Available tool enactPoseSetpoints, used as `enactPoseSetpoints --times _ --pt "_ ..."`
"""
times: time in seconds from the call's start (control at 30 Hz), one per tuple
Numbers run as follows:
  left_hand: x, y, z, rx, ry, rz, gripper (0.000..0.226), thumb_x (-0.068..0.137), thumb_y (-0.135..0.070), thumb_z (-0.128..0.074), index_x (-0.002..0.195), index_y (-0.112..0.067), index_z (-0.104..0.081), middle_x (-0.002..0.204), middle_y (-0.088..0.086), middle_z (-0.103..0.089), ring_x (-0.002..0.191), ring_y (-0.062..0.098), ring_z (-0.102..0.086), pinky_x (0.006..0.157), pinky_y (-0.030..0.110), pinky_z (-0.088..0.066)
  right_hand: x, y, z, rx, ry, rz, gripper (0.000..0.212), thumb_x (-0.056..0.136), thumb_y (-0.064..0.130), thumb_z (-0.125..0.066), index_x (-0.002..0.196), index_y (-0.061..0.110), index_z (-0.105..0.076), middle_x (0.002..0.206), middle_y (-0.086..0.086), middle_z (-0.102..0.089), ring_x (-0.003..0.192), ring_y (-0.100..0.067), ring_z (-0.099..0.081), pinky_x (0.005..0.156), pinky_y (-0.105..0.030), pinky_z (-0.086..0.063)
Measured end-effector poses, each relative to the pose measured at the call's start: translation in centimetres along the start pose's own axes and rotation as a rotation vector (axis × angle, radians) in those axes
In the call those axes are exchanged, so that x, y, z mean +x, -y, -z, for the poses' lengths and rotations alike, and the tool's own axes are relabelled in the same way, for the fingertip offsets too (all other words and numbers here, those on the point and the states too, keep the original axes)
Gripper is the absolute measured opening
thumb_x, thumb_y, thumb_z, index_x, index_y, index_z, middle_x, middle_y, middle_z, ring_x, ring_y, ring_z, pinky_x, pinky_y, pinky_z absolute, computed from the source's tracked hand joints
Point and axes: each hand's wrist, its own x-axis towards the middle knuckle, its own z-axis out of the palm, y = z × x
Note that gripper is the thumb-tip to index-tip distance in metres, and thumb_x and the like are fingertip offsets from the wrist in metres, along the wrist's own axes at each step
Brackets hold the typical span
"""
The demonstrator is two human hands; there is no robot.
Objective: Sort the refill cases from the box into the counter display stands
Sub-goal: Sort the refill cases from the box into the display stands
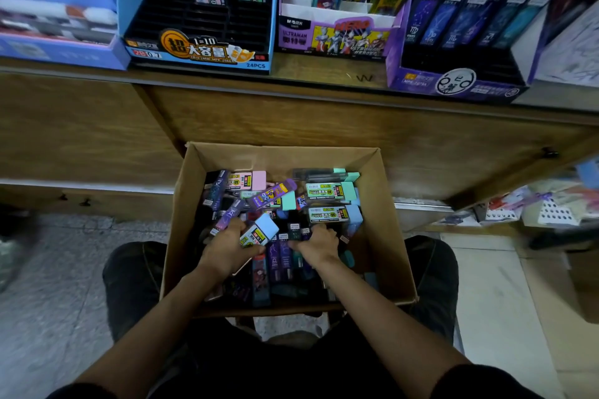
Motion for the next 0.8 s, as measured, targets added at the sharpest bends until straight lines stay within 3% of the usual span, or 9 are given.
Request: enactPoseSetpoints --times 0.1,0.23,0.3,0.4,0.5,0.67,0.8 --pt "-0.2 0.3 -0.1 -0.083 0.000 0.033 0.044 0.075 -0.028 -0.077 0.101 -0.012 -0.046 0.091 0.003 -0.062 0.085 0.024 -0.061 0.069 0.029 -0.044 -0.1 0.2 0.0 0.046 -0.014 -0.020 0.079 0.074 0.040 -0.076 0.134 0.006 -0.037 0.142 -0.018 -0.033 0.132 -0.033 -0.028 0.106 -0.038 -0.031" --pt "-0.7 0.5 -0.5 -0.175 -0.015 0.050 0.039 0.077 -0.024 -0.077 0.094 -0.013 -0.044 0.075 -0.006 -0.056 0.069 0.012 -0.055 0.061 0.027 -0.040 -1.0 0.2 -1.0 0.203 -0.042 0.048 0.045 0.079 0.015 -0.073 0.108 0.011 -0.039 0.120 -0.014 -0.054 0.115 -0.031 -0.049 0.096 -0.040 -0.045" --pt "-0.8 0.5 -0.5 -0.198 -0.029 0.049 0.038 0.077 -0.023 -0.076 0.092 -0.012 -0.043 0.072 -0.009 -0.054 0.065 0.004 -0.052 0.055 0.024 -0.038 -1.4 0.4 -1.2 0.283 -0.033 0.061 0.045 0.080 0.008 -0.071 0.107 0.012 -0.036 0.115 -0.013 -0.059 0.109 -0.029 -0.057 0.089 -0.036 -0.049" --pt "-0.9 0.4 -0.4 -0.234 -0.048 0.060 0.038 0.077 -0.021 -0.077 0.092 -0.012 -0.043 0.072 -0.009 -0.053 0.065 0.003 -0.051 0.052 0.019 -0.037 -1.2 0.5 -0.4 0.335 -0.003 0.036 0.047 0.078 0.009 -0.074 0.115 0.008 -0.046 0.114 -0.008 -0.062 0.108 -0.025 -0.059 0.088 -0.029 -0.046" --pt "-1.0 0.4 -0.4 -0.254 -0.050 0.067 0.038 0.077 -0.021 -0.077 0.092 -0.010 -0.044 0.073 -0.008 -0.054 0.065 0.006 -0.052 0.052 0.019 -0.038 -0.9 0.1 0.6 0.359 0.097 0.022 0.034 0.078 0.010 -0.075 0.109 0.006 -0.063 0.113 -0.009 -0.066 0.106 -0.024 -0.061 0.087 -0.027 -0.046" --pt "-1.2 0.2 0.0 -0.311 -0.059 0.064 0.034 0.078 -0.020 -0.076 0.090 -0.011 -0.045 0.075 -0.004 -0.059 0.066 0.008 -0.055 0.052 0.021 -0.040 -1.1 -0.4 1.5 0.510 0.149 -0.006 0.029 0.078 0.007 -0.074 0.102 0.013 -0.058 0.100 0.000 -0.063 0.098 -0.017 -0.057 0.081 -0.025 -0.041" --pt "-1.6 -0.6 0.7 -0.492 -0.073 0.033 0.026 0.083 -0.013 -0.071 0.095 -0.015 -0.048 0.078 -0.009 -0.065 0.070 0.002 -0.061 0.058 0.016 -0.044 -1.1 -0.9 2.3 0.543 0.067 -0.020 0.031 0.078 0.004 -0.073 0.105 0.006 -0.058 0.110 -0.006 -0.066 0.101 -0.020 -0.059 0.086 -0.028 -0.044"
